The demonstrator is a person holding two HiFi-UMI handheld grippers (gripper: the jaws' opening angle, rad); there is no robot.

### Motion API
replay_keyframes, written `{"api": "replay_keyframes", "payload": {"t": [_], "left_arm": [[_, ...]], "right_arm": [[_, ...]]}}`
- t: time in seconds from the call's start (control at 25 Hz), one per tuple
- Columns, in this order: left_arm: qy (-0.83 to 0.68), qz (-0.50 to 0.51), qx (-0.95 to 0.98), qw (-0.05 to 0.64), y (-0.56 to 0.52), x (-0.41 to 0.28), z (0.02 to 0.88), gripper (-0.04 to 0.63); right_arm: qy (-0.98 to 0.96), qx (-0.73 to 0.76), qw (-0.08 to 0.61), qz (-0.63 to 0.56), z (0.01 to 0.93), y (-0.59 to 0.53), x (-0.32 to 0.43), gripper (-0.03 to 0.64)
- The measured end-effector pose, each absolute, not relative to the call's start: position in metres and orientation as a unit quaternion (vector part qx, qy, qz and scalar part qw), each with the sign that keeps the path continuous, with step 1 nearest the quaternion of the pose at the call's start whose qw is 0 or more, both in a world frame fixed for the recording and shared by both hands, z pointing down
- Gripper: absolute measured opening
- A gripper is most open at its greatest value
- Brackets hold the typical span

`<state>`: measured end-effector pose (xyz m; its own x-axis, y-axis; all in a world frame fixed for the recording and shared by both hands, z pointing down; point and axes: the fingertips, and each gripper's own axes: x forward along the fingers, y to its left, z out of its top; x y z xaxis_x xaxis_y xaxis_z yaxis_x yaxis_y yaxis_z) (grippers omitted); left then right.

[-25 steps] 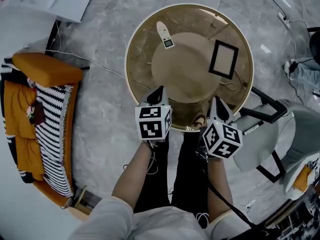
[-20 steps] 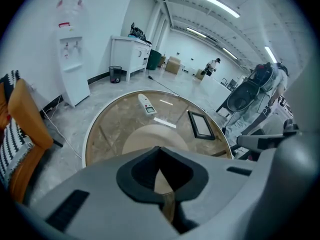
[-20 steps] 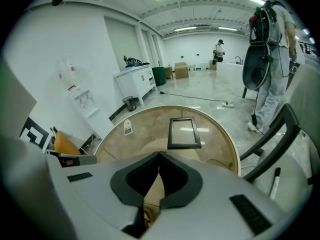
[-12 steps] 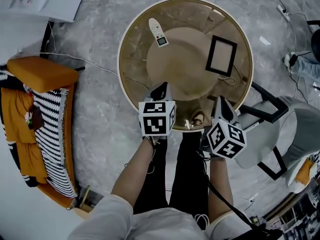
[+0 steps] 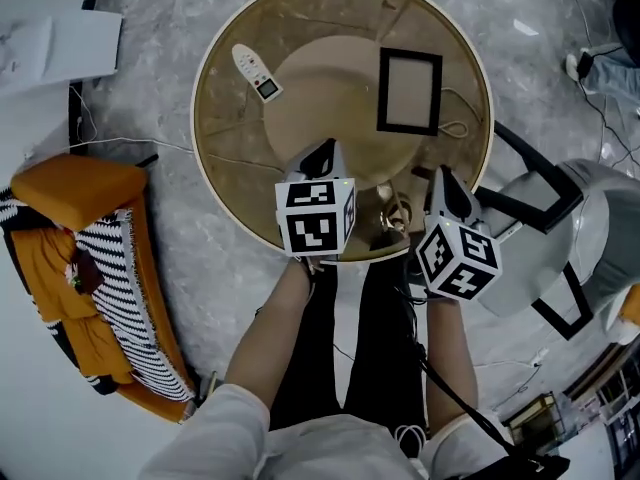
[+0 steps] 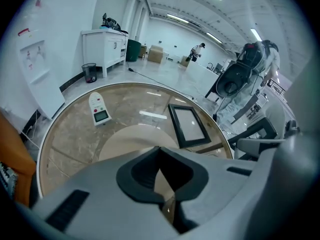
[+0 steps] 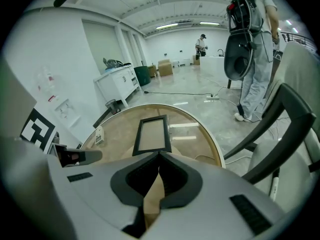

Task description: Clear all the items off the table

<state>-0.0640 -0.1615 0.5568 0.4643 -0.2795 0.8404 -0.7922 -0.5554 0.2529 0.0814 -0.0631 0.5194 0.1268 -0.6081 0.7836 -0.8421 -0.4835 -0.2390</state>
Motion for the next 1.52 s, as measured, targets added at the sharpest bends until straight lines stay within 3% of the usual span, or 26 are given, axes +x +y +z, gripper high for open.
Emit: {"api": "replay_keyframes", "payload": {"t": [0.28, 0.32, 0.4, 0.72, 1.28, 1.52], "left_arm": [[-0.320, 0.398, 0.798, 0.320, -0.181, -0.014, 0.570, 0.014], [-0.314, 0.392, 0.800, 0.328, -0.184, -0.005, 0.572, 0.037], [-0.303, 0.383, 0.799, 0.352, -0.188, 0.014, 0.579, 0.155], [-0.300, 0.412, 0.785, 0.353, -0.200, 0.050, 0.608, 0.153], [-0.302, 0.404, 0.764, 0.402, -0.206, 0.047, 0.608, 0.077], [-0.292, 0.413, 0.775, 0.378, -0.196, 0.032, 0.599, 0.074]], "right_arm": [[-0.481, 0.742, 0.122, 0.451, 0.528, -0.069, 0.108, 0.023], [-0.479, 0.742, 0.120, 0.453, 0.529, -0.070, 0.110, 0.025], [-0.476, 0.742, 0.117, 0.456, 0.531, -0.069, 0.112, 0.024], [-0.461, 0.741, 0.109, 0.476, 0.541, -0.047, 0.120, 0.024], [-0.456, 0.745, 0.100, 0.477, 0.543, -0.036, 0.130, 0.025], [-0.454, 0.749, 0.097, 0.472, 0.539, -0.031, 0.126, 0.024]]}}
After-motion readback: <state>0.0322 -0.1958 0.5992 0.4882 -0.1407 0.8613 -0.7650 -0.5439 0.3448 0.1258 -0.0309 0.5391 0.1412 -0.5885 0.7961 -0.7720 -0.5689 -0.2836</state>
